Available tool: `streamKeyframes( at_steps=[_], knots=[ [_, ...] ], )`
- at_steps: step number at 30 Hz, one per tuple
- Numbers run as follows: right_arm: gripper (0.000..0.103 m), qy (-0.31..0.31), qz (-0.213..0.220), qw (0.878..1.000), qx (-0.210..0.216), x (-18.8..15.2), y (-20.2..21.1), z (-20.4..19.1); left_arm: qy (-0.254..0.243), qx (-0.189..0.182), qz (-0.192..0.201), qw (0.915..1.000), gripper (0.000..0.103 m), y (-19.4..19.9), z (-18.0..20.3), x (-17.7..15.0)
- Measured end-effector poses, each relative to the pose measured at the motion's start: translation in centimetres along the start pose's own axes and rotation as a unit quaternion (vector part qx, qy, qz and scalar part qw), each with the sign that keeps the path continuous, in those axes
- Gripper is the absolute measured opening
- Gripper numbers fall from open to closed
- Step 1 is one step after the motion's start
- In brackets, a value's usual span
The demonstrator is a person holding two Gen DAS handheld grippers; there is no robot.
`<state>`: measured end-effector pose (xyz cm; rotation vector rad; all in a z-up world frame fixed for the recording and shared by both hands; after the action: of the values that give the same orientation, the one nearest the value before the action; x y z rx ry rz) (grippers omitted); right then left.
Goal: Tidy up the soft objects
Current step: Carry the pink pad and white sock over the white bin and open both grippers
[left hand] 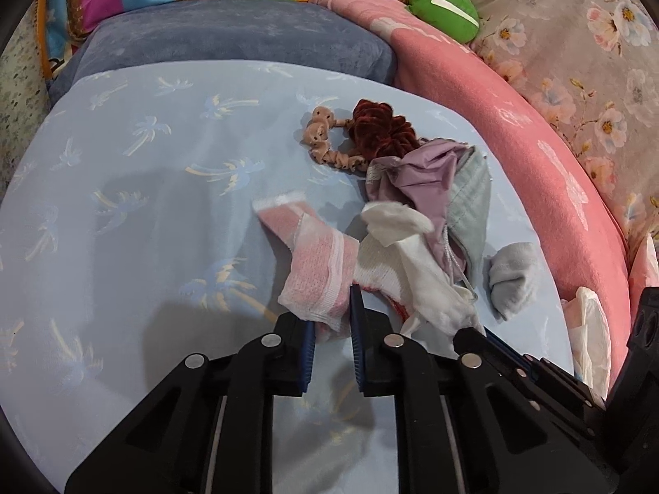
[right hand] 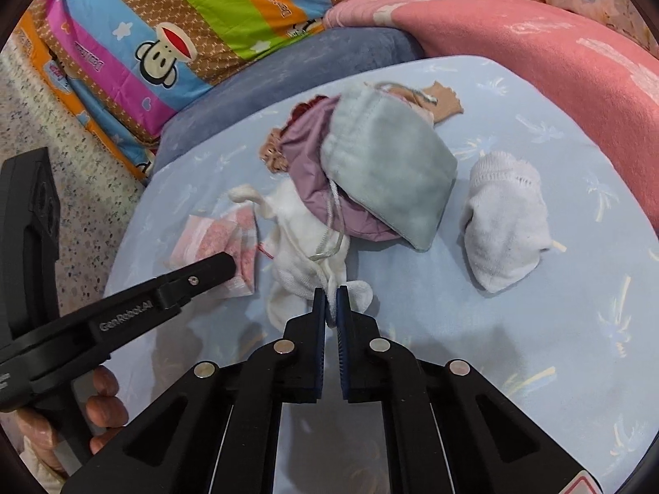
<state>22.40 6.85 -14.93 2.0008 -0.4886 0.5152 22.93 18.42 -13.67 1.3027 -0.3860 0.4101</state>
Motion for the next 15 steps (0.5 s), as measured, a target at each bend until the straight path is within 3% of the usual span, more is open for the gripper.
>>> streamKeyframes(
  at_steps=[15],
  knots=[
    [0.005, 0.027, 0.123, 0.992, 0.029, 3.3, 12.5, -3.5, -0.055, -0.031, 0.067, 0.9957, 0.014, 6.6, 6.1, 0.6]
  ],
)
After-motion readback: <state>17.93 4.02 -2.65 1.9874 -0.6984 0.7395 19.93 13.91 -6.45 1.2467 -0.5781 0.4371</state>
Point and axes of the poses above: each gripper's, at about its wrist camera, not at the fingertips, and y roughly against the way its jaws point, z to its right, x to its top, the point moved 6 cm from there along -y, roughly the way its jaws point, and after that the axes turned 8 degrees about x, right-handed, at the moved point
